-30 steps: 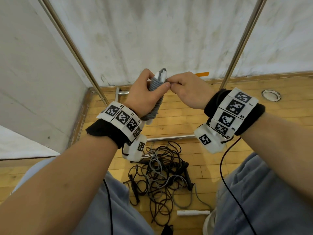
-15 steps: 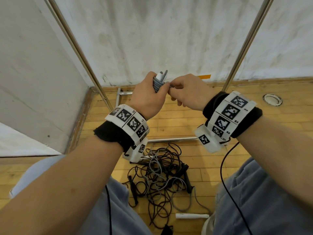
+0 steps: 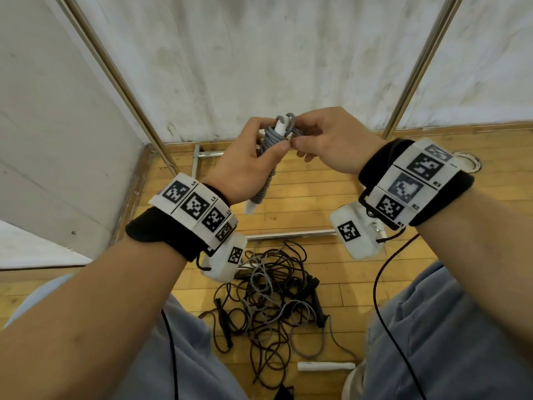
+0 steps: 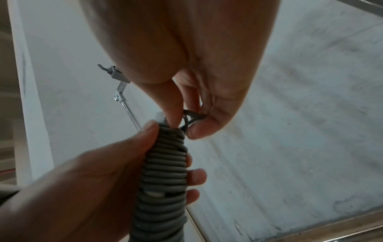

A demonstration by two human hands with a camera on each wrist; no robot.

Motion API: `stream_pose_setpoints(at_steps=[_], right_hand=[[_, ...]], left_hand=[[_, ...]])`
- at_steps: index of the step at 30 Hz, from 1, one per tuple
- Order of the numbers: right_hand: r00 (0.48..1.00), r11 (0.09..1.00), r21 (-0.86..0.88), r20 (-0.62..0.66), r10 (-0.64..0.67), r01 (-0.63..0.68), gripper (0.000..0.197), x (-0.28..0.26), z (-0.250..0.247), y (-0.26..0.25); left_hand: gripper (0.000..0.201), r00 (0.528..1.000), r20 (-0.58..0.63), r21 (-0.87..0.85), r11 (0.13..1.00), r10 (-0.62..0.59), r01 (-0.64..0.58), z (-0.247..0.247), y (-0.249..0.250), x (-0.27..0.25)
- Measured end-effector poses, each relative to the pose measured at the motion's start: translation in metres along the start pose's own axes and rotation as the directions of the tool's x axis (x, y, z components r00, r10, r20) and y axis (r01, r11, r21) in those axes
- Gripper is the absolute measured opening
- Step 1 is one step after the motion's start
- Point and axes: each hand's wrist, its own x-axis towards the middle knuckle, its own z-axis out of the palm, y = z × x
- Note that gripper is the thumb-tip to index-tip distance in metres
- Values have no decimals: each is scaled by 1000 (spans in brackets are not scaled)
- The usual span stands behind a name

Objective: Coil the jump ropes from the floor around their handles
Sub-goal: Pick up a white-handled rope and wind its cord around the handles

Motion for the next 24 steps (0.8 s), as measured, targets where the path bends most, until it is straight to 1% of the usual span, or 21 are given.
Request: stream_pose_setpoints(at_steps=[3,6,9,12,16,19,21,24], right_hand=[[1000,992,128,-19,15,-12,22,1,2,1],[999,982,189,-48,-8,17,18,1,4,0],[996,984,170,-79,-33,46,20,0,5,-2],[992,986,149,-112,-58,74,21,-1,9,-4],[990,957,280,-133,-37,74,17,-2,11,-7],[997,930,365,-75,-12,39,20,-3,10,-7],[998,941,336,-56,-15,33,27,-4,11,-6],[995,978,200,-88,-43,60,30,-5,13,-6]], left_hand=[[32,999,2,-87,995,-48,48,-2,1,0],[43,999,6,-107,994,-31,32,-3,5,-2],[33,1000,-16,-143,990,-20,17,-2,7,-2],[29,998,-51,-159,987,-25,17,-1,8,-1],[22,999,-34,-249,968,-15,6,-2,9,-2],[19,998,-59,-252,968,-29,14,-2,10,-2],[16,995,-77,-286,957,-68,44,-2,12,-1],[12,993,-63,-353,933,-102,73,-1,14,-3]])
